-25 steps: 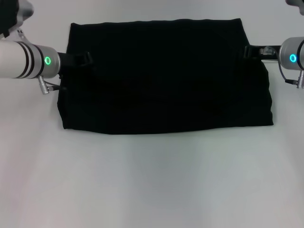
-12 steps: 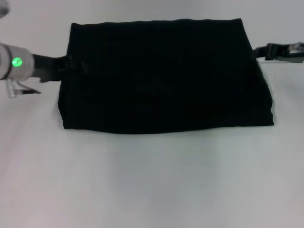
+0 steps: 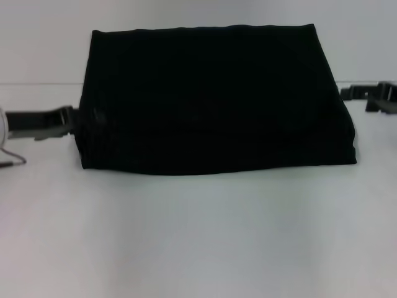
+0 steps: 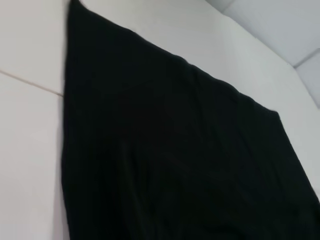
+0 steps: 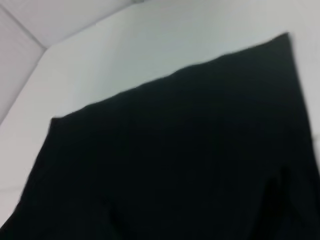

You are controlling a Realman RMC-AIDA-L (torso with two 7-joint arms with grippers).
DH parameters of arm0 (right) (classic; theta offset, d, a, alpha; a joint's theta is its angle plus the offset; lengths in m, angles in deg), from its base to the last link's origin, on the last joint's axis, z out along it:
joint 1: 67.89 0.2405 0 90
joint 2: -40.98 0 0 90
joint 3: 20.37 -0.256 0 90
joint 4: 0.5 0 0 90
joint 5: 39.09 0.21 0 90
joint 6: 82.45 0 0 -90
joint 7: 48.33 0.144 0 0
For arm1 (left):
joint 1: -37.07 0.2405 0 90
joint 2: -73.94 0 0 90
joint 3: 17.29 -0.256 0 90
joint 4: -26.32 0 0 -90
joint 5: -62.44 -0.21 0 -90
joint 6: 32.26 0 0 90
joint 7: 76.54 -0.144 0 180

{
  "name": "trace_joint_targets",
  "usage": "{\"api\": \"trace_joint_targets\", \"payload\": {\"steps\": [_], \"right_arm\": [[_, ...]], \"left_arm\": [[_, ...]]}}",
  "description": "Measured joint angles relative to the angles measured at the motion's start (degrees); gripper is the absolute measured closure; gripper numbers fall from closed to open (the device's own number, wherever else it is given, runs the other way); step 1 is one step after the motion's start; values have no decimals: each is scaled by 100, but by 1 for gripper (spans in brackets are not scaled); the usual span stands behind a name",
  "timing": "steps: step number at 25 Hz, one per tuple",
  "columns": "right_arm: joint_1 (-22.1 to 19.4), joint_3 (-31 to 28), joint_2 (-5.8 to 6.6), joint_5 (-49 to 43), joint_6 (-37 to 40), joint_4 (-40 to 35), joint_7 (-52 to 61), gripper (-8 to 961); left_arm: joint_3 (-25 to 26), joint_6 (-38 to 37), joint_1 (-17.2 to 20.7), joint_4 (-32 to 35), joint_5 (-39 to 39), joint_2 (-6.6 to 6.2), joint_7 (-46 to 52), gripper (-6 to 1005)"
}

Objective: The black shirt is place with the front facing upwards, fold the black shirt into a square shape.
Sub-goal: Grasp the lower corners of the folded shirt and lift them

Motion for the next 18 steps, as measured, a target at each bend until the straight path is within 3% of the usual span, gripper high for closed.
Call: {"api": "trace_joint_targets", "payload": {"steps": [4,7,12,18], "right_arm": [[-417,-345,-221,628,478,47,-473,102],[-664,-579,-288,1250,857,227,-923,36],[-910,-860,-261,1860,1152,603,-1377,41],[-932,-979,-212,1894,1140,670,-1389,169]], "left_arm": [[157,125,132,-325,226,80,-1179,225],[273,400,199,-495,306,156,-1805,207],[288,930,311,-521,539,236,-1882,206],[278,996,278,-710,650,207,-1707,211]]}}
